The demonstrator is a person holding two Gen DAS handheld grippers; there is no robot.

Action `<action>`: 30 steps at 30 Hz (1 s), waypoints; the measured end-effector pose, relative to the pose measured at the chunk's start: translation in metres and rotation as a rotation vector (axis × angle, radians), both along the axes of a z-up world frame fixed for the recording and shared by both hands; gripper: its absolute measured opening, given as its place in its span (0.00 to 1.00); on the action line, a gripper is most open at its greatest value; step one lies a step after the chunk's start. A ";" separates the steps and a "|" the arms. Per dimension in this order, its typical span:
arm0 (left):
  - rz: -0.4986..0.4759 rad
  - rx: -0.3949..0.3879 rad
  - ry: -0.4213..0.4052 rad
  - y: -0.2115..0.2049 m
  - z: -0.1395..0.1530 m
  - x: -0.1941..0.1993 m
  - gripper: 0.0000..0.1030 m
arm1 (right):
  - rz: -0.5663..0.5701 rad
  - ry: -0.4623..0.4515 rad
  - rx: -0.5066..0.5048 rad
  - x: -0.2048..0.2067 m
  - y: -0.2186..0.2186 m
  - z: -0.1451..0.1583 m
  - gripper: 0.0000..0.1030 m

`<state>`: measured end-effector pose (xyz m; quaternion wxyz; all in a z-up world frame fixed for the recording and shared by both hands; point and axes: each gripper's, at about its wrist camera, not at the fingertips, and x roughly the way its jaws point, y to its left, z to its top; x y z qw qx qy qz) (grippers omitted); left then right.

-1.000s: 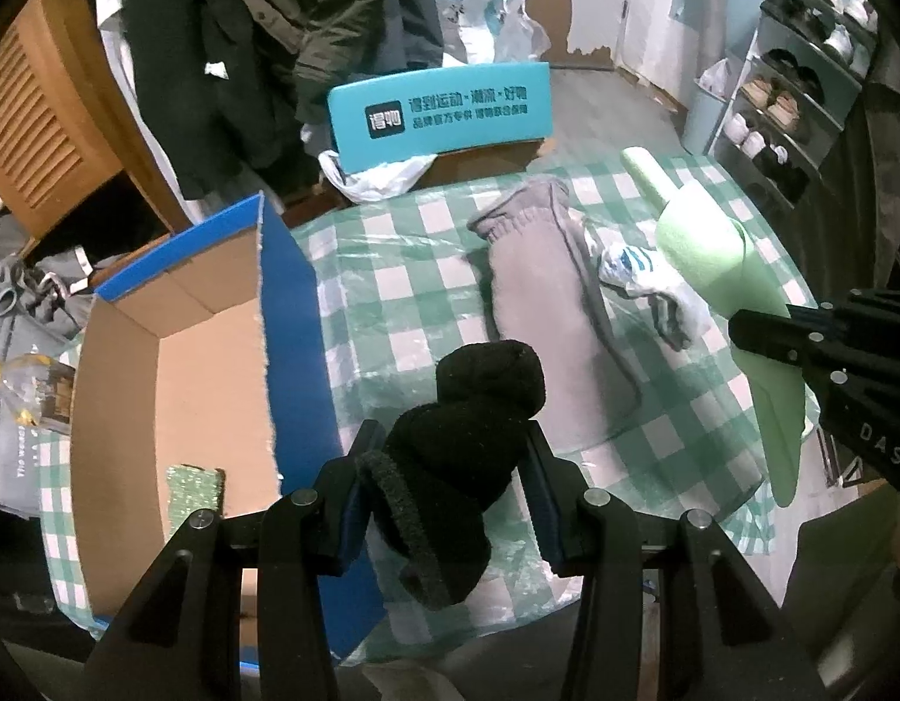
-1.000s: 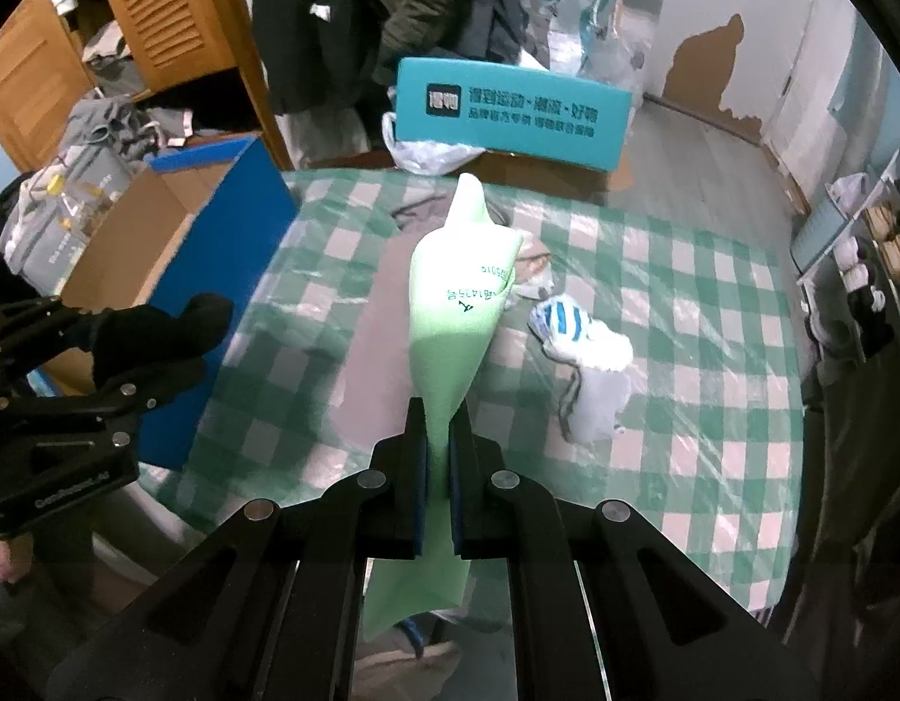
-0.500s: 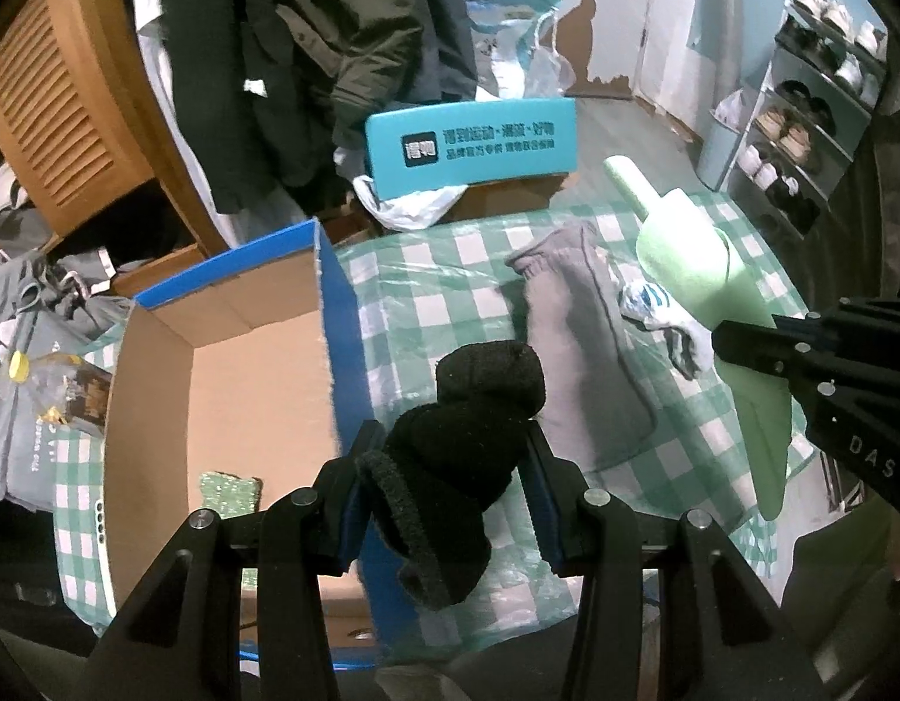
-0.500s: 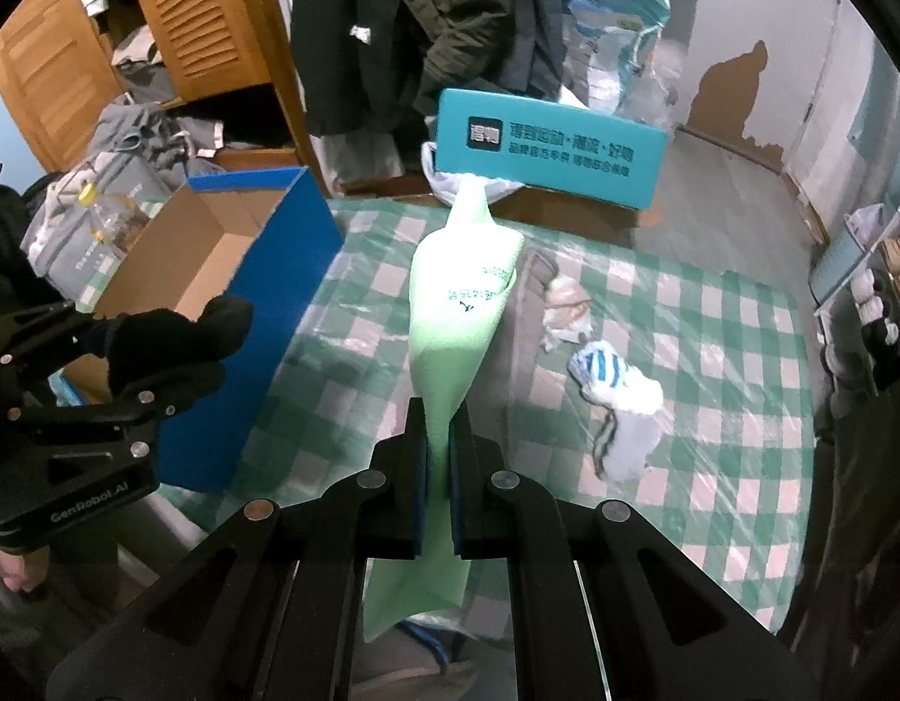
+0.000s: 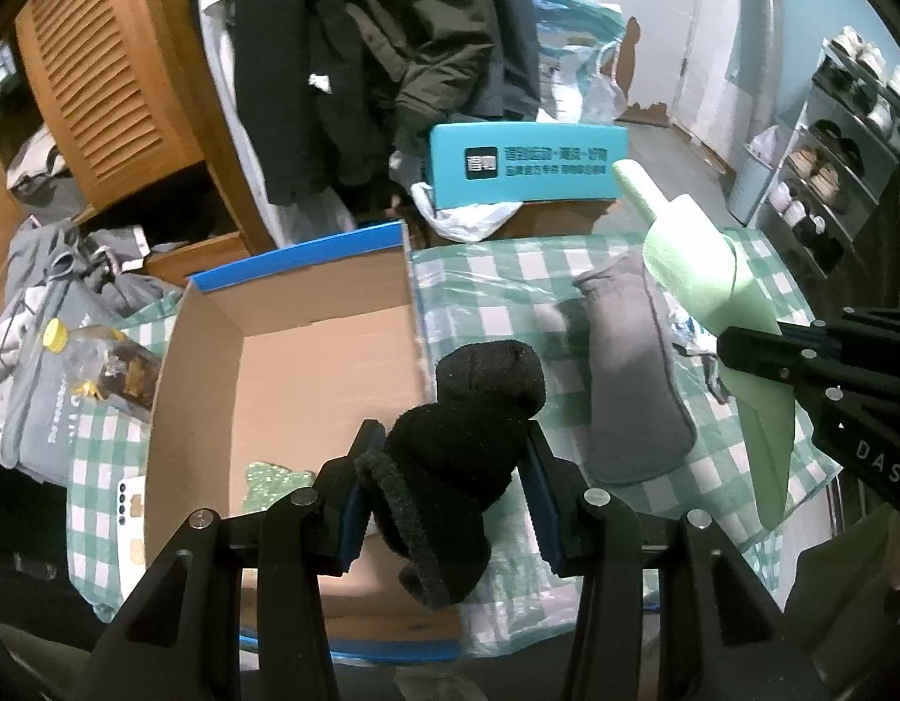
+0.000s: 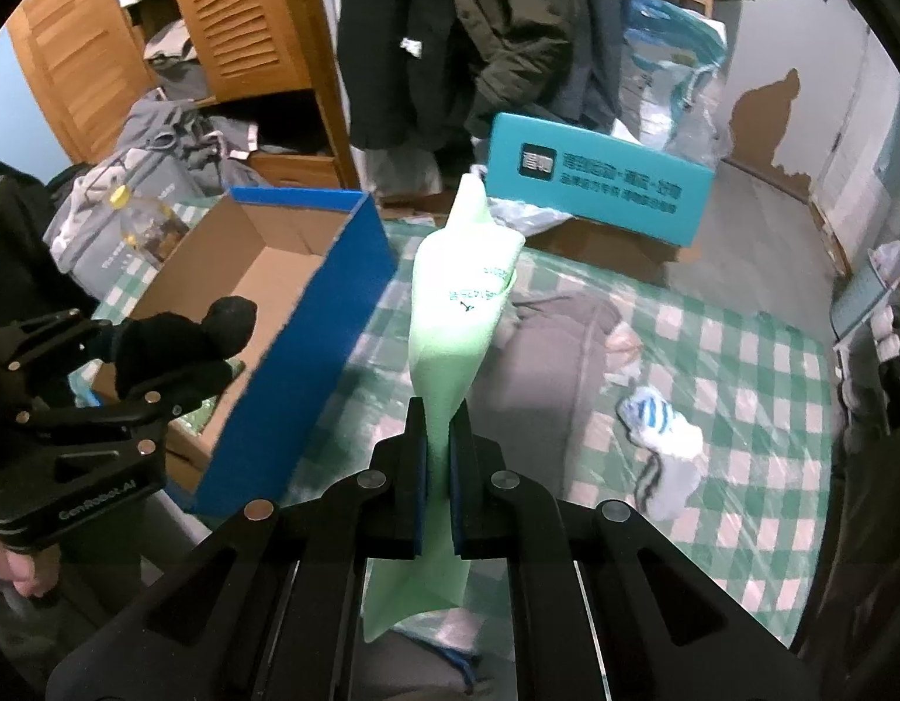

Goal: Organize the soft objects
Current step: 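Lift the light green cloth with the right tool and carry it over the box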

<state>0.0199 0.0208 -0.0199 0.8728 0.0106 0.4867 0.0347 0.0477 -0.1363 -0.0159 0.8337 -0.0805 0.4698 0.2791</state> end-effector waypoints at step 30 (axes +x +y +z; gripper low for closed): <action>0.153 -0.024 0.010 0.088 -0.008 -0.018 0.46 | 0.171 0.013 0.013 0.000 0.112 0.007 0.05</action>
